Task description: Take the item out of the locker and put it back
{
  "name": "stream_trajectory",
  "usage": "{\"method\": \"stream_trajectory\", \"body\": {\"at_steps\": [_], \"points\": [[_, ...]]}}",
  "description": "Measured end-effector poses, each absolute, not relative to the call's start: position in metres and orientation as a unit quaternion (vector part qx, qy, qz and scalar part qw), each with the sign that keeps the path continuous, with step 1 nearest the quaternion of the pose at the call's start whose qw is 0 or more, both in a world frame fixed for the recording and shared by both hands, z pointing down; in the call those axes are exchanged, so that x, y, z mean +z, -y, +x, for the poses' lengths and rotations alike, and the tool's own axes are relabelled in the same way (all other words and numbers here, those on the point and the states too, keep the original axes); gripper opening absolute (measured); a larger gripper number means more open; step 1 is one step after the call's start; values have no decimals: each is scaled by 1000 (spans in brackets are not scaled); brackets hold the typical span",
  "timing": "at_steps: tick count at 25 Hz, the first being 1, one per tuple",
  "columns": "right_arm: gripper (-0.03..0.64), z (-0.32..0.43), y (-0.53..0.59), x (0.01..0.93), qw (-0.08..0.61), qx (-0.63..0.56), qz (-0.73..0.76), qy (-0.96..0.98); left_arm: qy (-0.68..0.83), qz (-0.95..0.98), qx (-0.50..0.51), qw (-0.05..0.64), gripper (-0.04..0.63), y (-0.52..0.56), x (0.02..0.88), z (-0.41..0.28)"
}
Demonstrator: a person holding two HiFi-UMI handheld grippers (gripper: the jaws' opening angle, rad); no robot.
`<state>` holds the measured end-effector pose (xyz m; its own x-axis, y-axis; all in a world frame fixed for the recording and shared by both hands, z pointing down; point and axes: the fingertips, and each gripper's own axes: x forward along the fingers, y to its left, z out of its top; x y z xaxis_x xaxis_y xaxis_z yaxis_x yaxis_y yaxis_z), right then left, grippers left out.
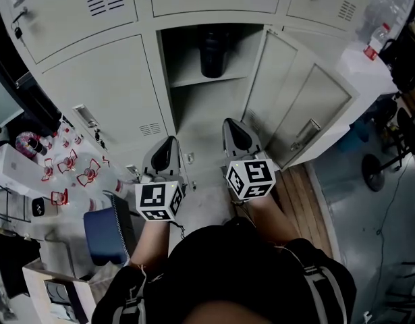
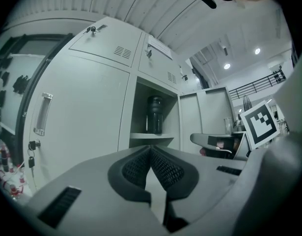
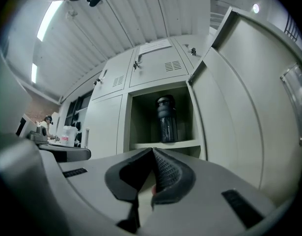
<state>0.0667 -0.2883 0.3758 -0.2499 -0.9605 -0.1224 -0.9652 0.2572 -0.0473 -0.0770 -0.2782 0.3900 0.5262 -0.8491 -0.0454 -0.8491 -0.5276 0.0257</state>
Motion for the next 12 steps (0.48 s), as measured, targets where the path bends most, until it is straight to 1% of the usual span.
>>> {"method": "stream_trajectory", "body": {"at_steps": [12], "points": [[12, 72, 285, 383, 58, 3, -608, -792, 489, 872, -24, -4, 12, 272, 387, -71]]}}
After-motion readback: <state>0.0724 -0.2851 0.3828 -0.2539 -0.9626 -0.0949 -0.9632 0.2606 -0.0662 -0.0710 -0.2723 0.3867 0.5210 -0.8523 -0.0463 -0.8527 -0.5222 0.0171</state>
